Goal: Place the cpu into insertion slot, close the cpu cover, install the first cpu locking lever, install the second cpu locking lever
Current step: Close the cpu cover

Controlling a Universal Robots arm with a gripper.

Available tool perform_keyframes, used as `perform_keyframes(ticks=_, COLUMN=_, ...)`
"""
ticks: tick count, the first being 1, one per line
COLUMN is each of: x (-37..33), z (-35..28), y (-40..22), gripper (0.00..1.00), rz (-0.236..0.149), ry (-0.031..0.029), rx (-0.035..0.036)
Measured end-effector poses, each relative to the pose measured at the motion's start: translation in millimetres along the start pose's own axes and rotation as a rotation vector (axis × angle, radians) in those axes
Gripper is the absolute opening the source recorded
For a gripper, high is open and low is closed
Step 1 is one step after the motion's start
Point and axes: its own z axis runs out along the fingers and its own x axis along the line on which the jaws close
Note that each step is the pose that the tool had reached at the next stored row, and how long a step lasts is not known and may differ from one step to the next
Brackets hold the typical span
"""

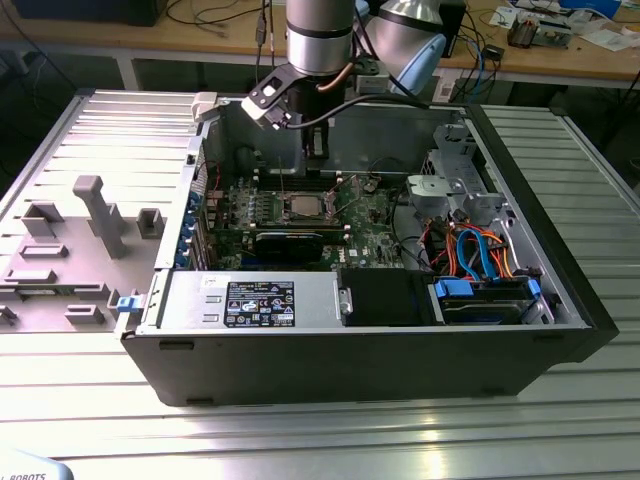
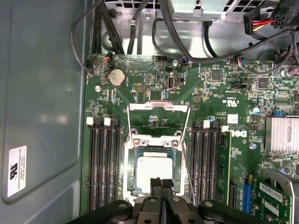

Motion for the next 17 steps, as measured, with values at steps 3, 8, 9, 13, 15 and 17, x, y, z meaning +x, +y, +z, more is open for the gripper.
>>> perform_keyframes(ticks=3, x=0.0, z=0.0, y=0.7, gripper=0.11, rz=0.0, ry=0.0, rx=0.0)
perform_keyframes(ticks=8, x=-0.1, z=0.1, y=2.2, gripper=0.11, rz=0.0, ry=0.0, rx=0.0)
perform_keyframes(ticks=9, x=-0.1, z=0.0, y=2.3, gripper=0.11, rz=0.0, ry=0.0, rx=0.0)
perform_keyframes(ticks=13, x=-0.1, z=0.0, y=3.0, gripper=0.11, rz=0.0, ry=0.0, rx=0.0)
perform_keyframes(ticks=15, x=-0.1, z=0.1, y=3.5, gripper=0.11, rz=0.0, ry=0.0, rx=0.0)
perform_keyframes(ticks=17, x=-0.1, z=0.1, y=3.9, gripper=0.11, rz=0.0, ry=0.0, rx=0.0)
